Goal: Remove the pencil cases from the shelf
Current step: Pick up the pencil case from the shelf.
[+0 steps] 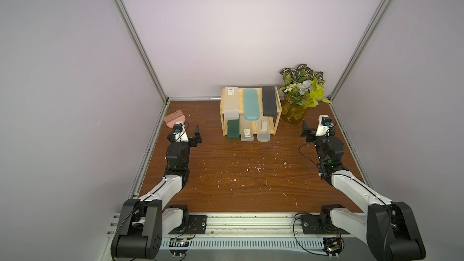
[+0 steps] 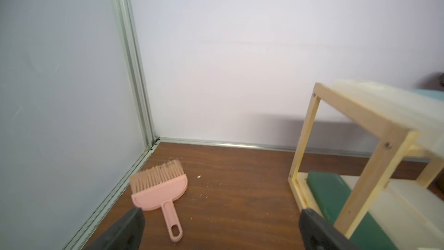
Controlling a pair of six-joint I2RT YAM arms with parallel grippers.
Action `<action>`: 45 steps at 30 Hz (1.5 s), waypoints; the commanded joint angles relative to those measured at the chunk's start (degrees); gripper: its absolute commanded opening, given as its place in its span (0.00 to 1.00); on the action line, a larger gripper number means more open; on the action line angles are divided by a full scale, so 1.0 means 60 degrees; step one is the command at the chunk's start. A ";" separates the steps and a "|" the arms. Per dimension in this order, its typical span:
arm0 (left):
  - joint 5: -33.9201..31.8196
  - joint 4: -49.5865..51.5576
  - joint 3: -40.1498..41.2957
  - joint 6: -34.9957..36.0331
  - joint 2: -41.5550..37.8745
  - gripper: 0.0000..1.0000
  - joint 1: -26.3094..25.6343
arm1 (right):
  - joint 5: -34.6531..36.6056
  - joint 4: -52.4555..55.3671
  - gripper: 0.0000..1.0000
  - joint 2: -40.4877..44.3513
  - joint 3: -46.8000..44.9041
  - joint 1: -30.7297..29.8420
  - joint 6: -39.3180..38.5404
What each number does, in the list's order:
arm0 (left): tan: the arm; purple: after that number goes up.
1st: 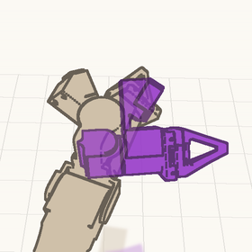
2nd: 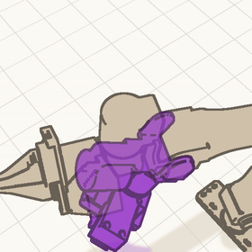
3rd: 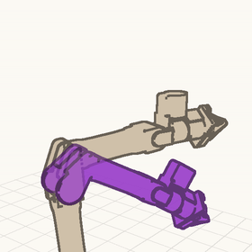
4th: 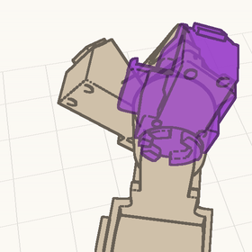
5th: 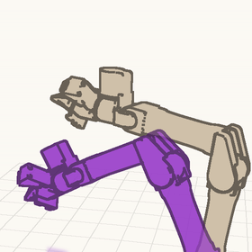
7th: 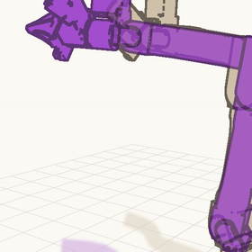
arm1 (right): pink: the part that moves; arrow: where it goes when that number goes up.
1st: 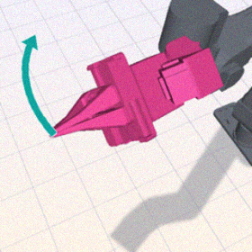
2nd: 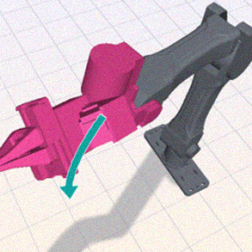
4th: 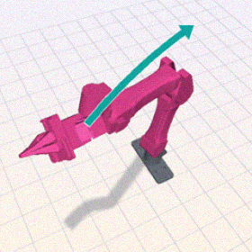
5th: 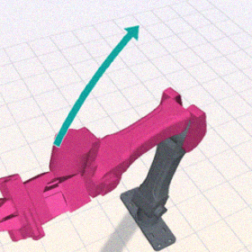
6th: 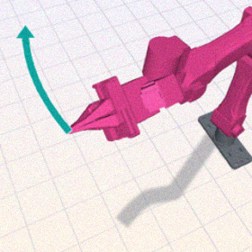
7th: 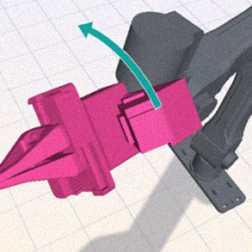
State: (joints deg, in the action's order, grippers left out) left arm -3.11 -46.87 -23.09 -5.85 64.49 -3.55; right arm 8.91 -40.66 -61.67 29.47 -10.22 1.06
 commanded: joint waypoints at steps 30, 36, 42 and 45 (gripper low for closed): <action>0.0373 0.8749 -0.5712 -0.1025 0.0560 1.00 -0.0814 | 0.0520 1.4179 0.99 -0.8422 1.6071 -0.3240 0.1961; 0.0417 0.8721 -0.5595 -0.0981 0.0594 1.00 -0.0806 | 0.0727 1.4887 0.99 -0.9220 1.6957 -0.3082 0.2123; 0.0464 0.8742 -0.5560 -0.1001 0.0699 1.00 -0.0801 | 0.1145 1.4997 0.99 -0.9250 1.6670 -0.3043 0.2284; 0.0461 0.8713 -0.5520 -0.1018 0.0681 0.99 -0.0807 | 0.0952 1.4995 0.99 -0.9320 1.6485 -0.2973 0.2318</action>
State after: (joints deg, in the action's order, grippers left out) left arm -0.30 4.58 -57.04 -11.86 68.45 -7.90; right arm 13.72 48.29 -118.61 128.99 -28.40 13.93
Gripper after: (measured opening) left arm 0.997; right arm 0.992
